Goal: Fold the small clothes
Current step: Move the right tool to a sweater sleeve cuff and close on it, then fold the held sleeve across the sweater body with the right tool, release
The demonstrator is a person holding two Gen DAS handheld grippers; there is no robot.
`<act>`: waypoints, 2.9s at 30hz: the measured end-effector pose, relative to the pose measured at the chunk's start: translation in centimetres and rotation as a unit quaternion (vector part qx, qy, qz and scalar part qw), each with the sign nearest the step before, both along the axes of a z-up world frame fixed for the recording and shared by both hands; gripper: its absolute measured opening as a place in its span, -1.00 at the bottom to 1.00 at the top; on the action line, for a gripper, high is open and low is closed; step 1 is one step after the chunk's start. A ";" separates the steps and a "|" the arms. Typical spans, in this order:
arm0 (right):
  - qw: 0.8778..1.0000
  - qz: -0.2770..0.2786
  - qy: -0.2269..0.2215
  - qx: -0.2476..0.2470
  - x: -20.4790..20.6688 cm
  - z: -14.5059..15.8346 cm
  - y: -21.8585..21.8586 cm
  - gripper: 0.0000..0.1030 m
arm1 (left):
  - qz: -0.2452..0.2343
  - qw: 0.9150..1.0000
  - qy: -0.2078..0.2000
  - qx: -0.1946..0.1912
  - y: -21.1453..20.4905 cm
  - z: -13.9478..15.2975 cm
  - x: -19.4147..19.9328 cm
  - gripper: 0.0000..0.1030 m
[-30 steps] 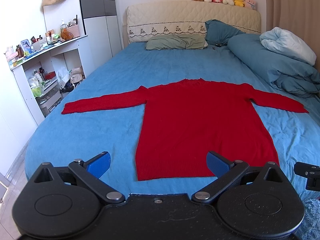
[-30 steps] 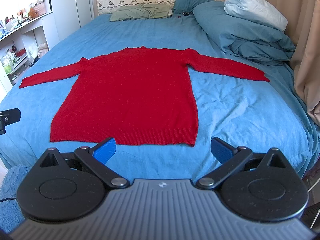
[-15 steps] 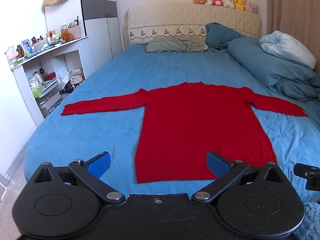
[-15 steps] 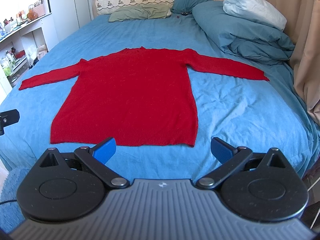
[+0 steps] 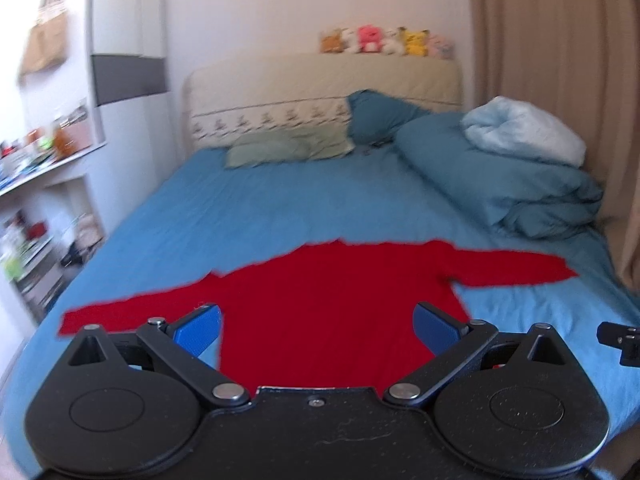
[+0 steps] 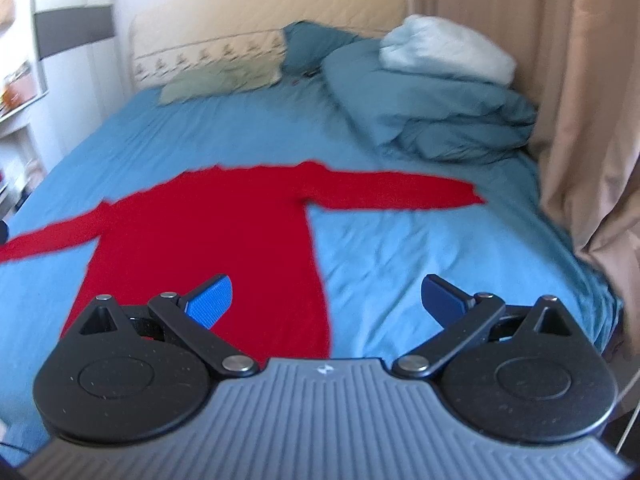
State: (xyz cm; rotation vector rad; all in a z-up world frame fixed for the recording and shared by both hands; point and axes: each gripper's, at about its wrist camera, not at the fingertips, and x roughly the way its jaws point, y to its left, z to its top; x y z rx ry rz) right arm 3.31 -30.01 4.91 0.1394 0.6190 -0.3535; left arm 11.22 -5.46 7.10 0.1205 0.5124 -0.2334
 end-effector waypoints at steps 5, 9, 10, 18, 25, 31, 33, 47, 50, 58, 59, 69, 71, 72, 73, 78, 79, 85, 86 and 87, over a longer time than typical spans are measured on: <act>0.999 -0.050 0.000 -0.002 5.8 -1.2 -5.7 1.00 | -0.036 0.999 0.023 -0.024 -5.0 -0.6 9.0 1.00; 0.995 -0.095 0.008 0.012 11.5 -4.6 -11.2 1.00 | -0.058 0.996 0.049 -0.036 -9.3 -3.4 17.0 1.00; 0.994 -0.109 0.008 0.019 12.6 -5.7 -12.4 1.00 | -0.060 0.996 0.053 -0.034 -10.6 -4.2 18.8 1.00; 0.974 -0.216 -0.004 0.064 19.3 -15.2 -22.0 1.00 | -0.081 0.990 0.116 -0.009 -19.2 -13.6 31.3 1.00; 0.961 -0.257 -0.039 0.099 23.1 -20.6 -27.7 1.00 | -0.046 0.972 0.229 -0.020 -22.9 -21.0 38.5 0.99; 0.956 -0.277 -0.025 0.096 27.1 -23.3 -32.4 0.66 | -0.026 0.964 0.265 0.004 -25.8 -24.7 41.4 0.94; 0.954 -0.283 -0.021 0.094 28.1 -23.9 -33.2 0.58 | -0.019 0.964 0.264 0.022 -26.9 -25.2 41.9 0.97; 0.958 -0.279 0.017 0.061 32.8 -20.8 -33.8 -0.58 | -0.034 0.958 0.278 0.055 -28.3 -24.2 43.6 1.00; 0.968 -0.244 -0.009 0.055 33.8 -17.2 -31.7 -0.58 | -0.033 0.966 0.252 0.050 -26.0 -21.7 43.4 1.00; 0.991 -0.073 -0.095 0.050 39.8 -7.4 -19.5 -0.59 | -0.017 0.978 0.209 0.013 -14.2 -14.8 43.5 1.00; 0.992 -0.042 -0.102 0.056 41.0 -6.9 -17.3 -0.59 | -0.009 0.978 0.210 0.005 -12.1 -14.2 43.6 1.00; 0.977 0.211 0.010 0.039 49.5 -18.6 5.0 -0.59 | 0.098 0.975 0.201 -0.016 2.5 -16.4 41.3 1.00; 0.971 0.235 0.043 0.025 49.8 -21.6 7.3 -0.57 | 0.100 0.970 0.218 -0.026 3.4 -17.5 40.8 1.00; 0.969 0.240 0.051 0.018 49.7 -22.5 7.9 -0.53 | 0.099 0.969 0.224 -0.031 3.7 -18.1 40.6 1.00; 0.969 0.242 0.051 0.012 49.3 -23.0 8.1 -0.49 | 0.097 0.969 0.227 -0.035 4.1 -18.4 40.8 1.00; 0.965 0.259 0.046 -0.016 47.5 -23.2 8.3 0.37 | 0.073 0.968 0.233 -0.049 3.4 -18.8 41.8 1.00; 0.964 0.261 0.046 -0.022 47.3 -23.1 7.5 0.51 | 0.065 0.968 0.236 -0.056 3.2 -19.1 41.9 1.00; 0.969 0.233 0.055 -0.068 43.1 -21.0 4.2 0.74 | 0.003 0.964 0.252 -0.082 -2.8 -19.1 42.3 1.00; 0.971 0.221 0.057 -0.069 42.3 -20.8 3.3 0.77 | 0.000 0.965 0.250 -0.074 -4.2 -19.4 42.7 1.00; 0.974 0.211 0.058 -0.066 41.5 -20.6 2.4 0.81 | 0.003 0.966 0.248 -0.067 -5.3 -19.7 43.0 1.00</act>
